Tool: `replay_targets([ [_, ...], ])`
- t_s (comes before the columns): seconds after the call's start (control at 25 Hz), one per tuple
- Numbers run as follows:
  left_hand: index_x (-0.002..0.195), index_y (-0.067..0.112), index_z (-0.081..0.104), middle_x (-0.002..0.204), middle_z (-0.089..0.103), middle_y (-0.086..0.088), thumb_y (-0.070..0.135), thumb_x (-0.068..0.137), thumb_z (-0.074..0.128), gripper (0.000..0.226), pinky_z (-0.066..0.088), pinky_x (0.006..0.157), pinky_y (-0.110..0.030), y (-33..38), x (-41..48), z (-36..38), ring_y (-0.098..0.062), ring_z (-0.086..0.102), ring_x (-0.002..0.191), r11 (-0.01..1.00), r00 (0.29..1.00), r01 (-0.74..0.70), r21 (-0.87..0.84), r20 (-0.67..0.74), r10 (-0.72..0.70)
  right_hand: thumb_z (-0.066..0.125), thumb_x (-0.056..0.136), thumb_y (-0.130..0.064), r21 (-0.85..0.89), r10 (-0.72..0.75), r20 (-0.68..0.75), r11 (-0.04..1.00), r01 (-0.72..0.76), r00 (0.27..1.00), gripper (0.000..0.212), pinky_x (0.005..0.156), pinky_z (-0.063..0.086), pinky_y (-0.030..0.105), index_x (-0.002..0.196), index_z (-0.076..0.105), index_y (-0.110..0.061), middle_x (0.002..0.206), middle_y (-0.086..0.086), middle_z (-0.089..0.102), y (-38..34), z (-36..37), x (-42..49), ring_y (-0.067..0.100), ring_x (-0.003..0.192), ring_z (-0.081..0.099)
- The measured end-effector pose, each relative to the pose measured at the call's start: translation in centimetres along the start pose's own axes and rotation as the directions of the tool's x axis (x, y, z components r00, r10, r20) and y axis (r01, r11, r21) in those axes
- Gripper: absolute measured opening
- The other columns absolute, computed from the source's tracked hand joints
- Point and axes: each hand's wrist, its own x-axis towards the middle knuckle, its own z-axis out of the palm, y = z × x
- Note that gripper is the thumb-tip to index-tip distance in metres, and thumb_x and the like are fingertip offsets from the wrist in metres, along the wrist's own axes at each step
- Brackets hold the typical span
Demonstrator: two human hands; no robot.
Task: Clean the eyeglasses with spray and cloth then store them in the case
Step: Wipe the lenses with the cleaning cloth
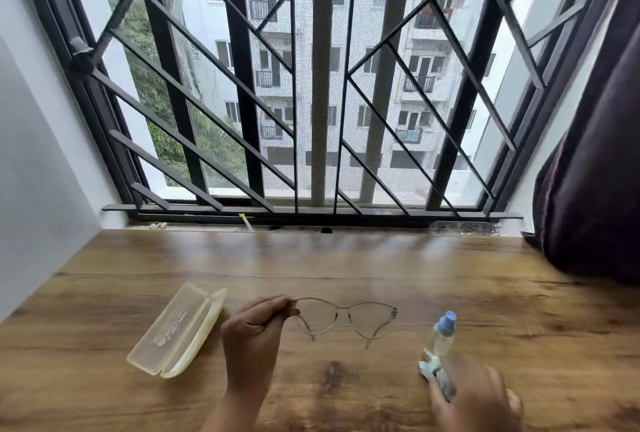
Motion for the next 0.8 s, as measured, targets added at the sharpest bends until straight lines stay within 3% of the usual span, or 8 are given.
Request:
replay_targets([
  [0.12,0.072,0.033,0.072,0.078,0.073,0.014,-0.01,0.058,0.078,0.046,0.056,0.069,-0.035,0.3,0.1,0.0,-0.012,0.069,0.071,1.0,1.0,-0.02,-0.006,0.001,0.02,0.059,0.069,-0.032,0.168,-0.114,-0.128,0.977,0.135,0.985,0.029,0.067,0.037,0.035,0.079,0.077,-0.013,0.072,0.004,0.071,-1.5,-0.9,1.5,0.02,0.076,0.049],
  [0.2,0.072,0.034,0.072,0.079,0.072,0.016,-0.012,0.058,0.078,0.049,0.056,0.069,-0.029,0.5,0.1,0.1,-0.009,0.069,0.07,0.999,1.0,-0.029,-0.02,0.001,0.029,0.078,0.065,-0.016,0.354,-0.117,-0.08,0.925,0.138,0.99,0.028,0.073,0.04,0.026,0.091,0.076,-0.006,0.075,0.004,0.071,-2.9,-1.6,2.3,0.014,0.077,0.046],
  [0.24,0.072,0.034,0.072,0.079,0.072,0.015,-0.013,0.057,0.078,0.049,0.056,0.069,-0.026,0.6,0.2,0.2,-0.008,0.069,0.069,0.999,1.0,-0.026,-0.03,0.002,0.026,0.084,0.059,-0.004,0.425,-0.111,-0.034,0.898,0.115,0.993,0.037,0.078,0.039,0.021,0.095,0.074,-0.003,0.077,0.004,0.071,-3.4,-1.7,2.7,0.011,0.078,0.047],
  [0.32,0.072,0.033,0.072,0.079,0.072,0.016,-0.014,0.057,0.077,0.05,0.055,0.068,-0.019,0.7,0.1,0.1,-0.006,0.068,0.069,0.999,1.0,-0.023,-0.041,0.004,0.023,0.083,0.055,0.009,0.521,-0.129,0.027,0.848,0.096,0.991,0.048,0.086,0.041,0.022,0.1,0.072,-0.002,0.08,0.001,0.071,-4.1,-1.9,3.0,0.006,0.077,0.053],
  [0.4,0.073,0.032,0.072,0.078,0.072,0.016,-0.015,0.056,0.077,0.05,0.053,0.069,-0.015,0.7,0.0,-0.1,-0.006,0.068,0.069,0.999,1.0,-0.024,-0.042,0.001,0.024,0.08,0.059,0.009,0.598,-0.111,0.067,0.8,0.049,0.992,0.047,0.087,0.043,0.02,0.102,0.072,-0.006,0.08,-0.005,0.071,-4.9,-2.3,3.3,0.002,0.072,0.058],
  [0.52,0.073,0.033,0.072,0.08,0.072,0.015,-0.015,0.056,0.077,0.051,0.053,0.069,-0.015,0.8,0.1,-0.2,-0.006,0.068,0.07,0.999,1.0,-0.028,-0.041,0.001,0.028,0.079,0.062,0.007,0.696,-0.086,0.102,0.718,-0.009,0.991,0.042,0.078,0.042,0.003,0.094,0.075,-0.02,0.085,-0.016,0.071,-5.7,-2.7,4.0,-0.001,0.068,0.064],
  [0.68,0.075,0.031,0.072,0.082,0.072,0.018,-0.013,0.056,0.078,0.049,0.051,0.069,-0.011,1.0,0.2,-0.2,-0.002,0.067,0.07,0.998,0.998,-0.062,-0.034,0.002,0.062,0.072,0.068,0.014,0.782,-0.055,0.152,0.618,-0.086,0.987,0.055,0.066,0.048,0.005,0.081,0.073,-0.039,0.07,-0.015,0.072,-6.0,-2.5,4.6,0.005,0.056,0.066],
  [0.8,0.078,0.028,0.073,0.076,0.073,0.01,-0.011,0.057,0.078,0.045,0.055,0.069,-0.019,1.1,0.4,-0.2,-0.006,0.069,0.071,0.996,0.997,-0.08,-0.046,-0.003,0.08,0.069,0.071,0.014,0.817,-0.027,0.218,0.552,-0.167,0.976,0.06,0.069,0.057,0.023,0.078,0.073,-0.046,0.072,-0.01,0.074,-5.9,-2.2,4.9,0.011,0.062,0.07],
])
